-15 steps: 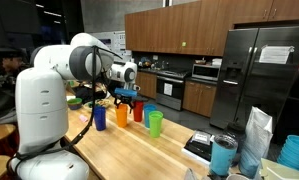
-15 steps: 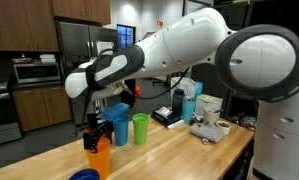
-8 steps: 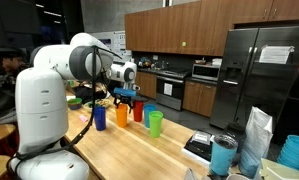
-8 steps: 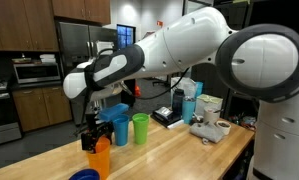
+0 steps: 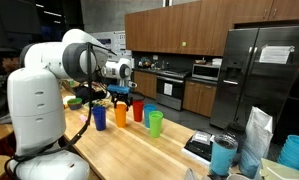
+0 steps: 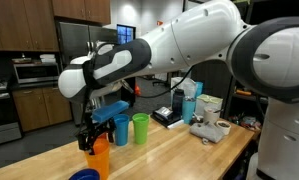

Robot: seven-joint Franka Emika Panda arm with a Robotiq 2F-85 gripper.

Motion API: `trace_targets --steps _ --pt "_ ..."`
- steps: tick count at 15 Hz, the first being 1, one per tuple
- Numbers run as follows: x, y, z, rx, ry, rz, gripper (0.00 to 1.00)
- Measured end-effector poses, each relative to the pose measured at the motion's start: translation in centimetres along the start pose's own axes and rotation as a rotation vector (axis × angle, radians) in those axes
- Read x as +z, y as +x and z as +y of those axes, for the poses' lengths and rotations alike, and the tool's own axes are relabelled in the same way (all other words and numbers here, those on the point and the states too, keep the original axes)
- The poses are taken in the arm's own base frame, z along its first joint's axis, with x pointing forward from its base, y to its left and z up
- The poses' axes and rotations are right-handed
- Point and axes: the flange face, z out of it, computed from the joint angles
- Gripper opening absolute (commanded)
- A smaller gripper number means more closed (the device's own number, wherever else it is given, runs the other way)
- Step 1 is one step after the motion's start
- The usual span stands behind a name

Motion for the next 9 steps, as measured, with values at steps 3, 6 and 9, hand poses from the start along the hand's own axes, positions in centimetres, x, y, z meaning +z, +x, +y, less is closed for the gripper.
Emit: trace_targets --steps 3,6,9 --pt "0.06 -0.14 -0.04 0.006 -0.002 -0.002 1.0" --pt "0.16 -0.13 -0.03 0.007 -0.001 -0.003 1.0" --pt "0.22 0.0 0.14 0.015 0.013 0.003 1.0"
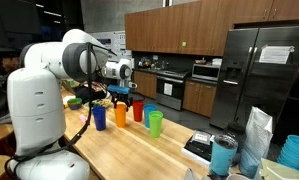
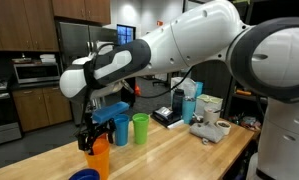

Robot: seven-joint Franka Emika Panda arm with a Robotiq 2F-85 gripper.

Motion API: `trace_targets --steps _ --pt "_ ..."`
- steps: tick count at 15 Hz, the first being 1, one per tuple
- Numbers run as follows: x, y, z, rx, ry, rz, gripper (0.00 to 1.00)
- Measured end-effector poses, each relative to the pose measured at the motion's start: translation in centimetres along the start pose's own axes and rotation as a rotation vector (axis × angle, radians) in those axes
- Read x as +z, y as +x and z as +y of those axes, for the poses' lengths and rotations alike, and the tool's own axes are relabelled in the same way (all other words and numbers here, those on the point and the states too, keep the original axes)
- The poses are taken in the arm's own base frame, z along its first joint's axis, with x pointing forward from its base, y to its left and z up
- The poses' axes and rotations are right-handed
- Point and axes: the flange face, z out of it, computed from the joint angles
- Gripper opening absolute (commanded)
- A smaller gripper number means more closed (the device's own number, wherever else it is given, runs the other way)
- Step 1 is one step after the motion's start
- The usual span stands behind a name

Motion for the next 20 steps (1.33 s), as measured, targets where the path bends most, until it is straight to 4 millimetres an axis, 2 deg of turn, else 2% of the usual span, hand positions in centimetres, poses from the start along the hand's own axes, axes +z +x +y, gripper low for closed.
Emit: trace_targets --steps 8,15,20 --pt "-0.12 0.23 0.15 0.068 0.015 0.022 1.0" --pt "0.43 0.2 0.34 0.22 0.108 0.009 1.0" --pt "0.49 0.21 0.44 0.236 0.115 0.01 1.0"
